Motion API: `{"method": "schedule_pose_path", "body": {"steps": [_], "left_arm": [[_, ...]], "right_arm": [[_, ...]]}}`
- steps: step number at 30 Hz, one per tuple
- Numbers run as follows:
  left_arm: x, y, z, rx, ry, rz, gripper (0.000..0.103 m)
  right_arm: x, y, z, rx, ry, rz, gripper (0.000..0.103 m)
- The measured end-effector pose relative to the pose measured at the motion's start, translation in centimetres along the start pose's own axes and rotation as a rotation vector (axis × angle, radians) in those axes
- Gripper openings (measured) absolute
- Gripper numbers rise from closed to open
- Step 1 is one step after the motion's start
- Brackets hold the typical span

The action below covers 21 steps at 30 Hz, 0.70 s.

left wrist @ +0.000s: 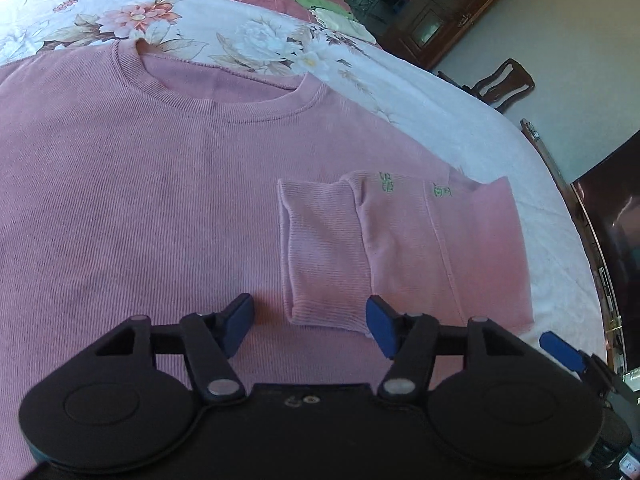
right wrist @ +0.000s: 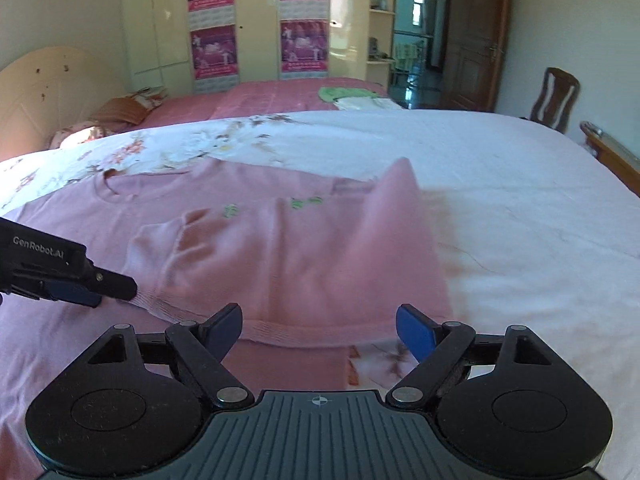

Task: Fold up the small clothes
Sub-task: 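Fold the gripped sleeve across the body with the right tool while the left tool grasps the other sleeve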

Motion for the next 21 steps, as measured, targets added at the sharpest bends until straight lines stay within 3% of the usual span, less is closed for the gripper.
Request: {"method": "schedule_pose_path", "body": {"steps": [2,3,7,15,20,21], "left_arm": [[0.3,0.2,0.6,-0.008,-0.011,0.011,0.049],[0.7,0.1,0.8,-0.005,-0.006,0.008,0.026],[0.5,0.3,1.5,0.0,0.017,0.044,0.009],[-6.8,4.4,2.1,-0.012,-0.037,0.29,0.008],[-11.1,6.2,-1.3,-0.036,0.048,0.404,0.008],[-11.6,6.2,-2.4,-0.042,0.076,0.414,0.008]], "right_arm": [[-0.1,-0.6,1.0,0.023,-0.021,-0.006,0.084],[-0.1,-0.9,1.5,0.034,-0.029,-0.01,0.084],[-0.1,-1.5,2.5,0.06,-0.054,-0.015,0.084],[1.3,-1.8,1.9,0.043,-0.052,-0.032,0.083],[2.5,-0.5,0.6,0.006,-0.051,-0.001,0.083],[2.9,-0.2,0.4,-0.001,-0.052,0.002,0.075]]}}
Point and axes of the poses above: each gripper's, at about its wrist camera, not at the fingertips, and x roughly the way its jaws point, z to its right, y to its top, the point moved 5 cm from there along x, roughly the way its jaws point, and after that the axes turned 1 degree about -x, right-handed, at the moved point
